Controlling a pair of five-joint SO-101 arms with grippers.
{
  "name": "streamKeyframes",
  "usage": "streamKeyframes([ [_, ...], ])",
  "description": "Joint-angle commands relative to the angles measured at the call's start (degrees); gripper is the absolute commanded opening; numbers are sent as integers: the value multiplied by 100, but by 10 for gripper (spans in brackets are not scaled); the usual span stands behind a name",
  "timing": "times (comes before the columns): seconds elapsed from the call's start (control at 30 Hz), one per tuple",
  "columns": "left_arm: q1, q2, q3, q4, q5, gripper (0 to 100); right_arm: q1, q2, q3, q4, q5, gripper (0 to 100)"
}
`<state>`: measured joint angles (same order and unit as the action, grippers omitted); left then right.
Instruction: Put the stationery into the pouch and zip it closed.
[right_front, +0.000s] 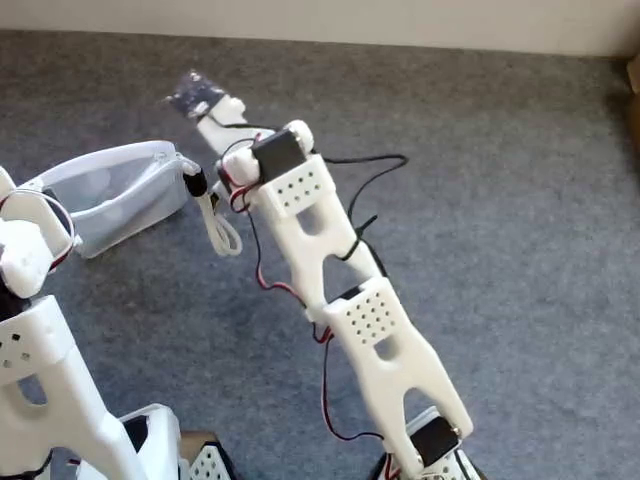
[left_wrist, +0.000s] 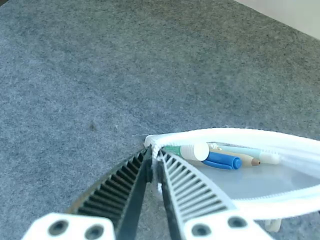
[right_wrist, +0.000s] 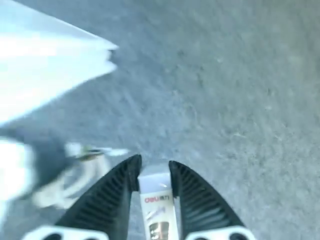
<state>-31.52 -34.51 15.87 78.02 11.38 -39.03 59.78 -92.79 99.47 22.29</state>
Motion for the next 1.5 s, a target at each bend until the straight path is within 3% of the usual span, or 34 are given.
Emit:
streamKeyframes([
  [0.0,92,92,277,0,35,7,-145,-163,-611,163,-79,19],
  [0.47,101,101,277,0,35,7,-101,-1253,-523,180,-123,19],
  [0.57,101,110,277,0,35,8,-110,-1446,-286,180,-431,19],
  [1.03,101,119,277,0,35,8,-145,-3204,1727,171,-501,19],
  [1.2,101,119,277,0,35,8,-295,-3635,2044,171,-1495,19],
  [1.47,101,119,277,0,35,7,-567,-4321,2888,171,-1547,19],
])
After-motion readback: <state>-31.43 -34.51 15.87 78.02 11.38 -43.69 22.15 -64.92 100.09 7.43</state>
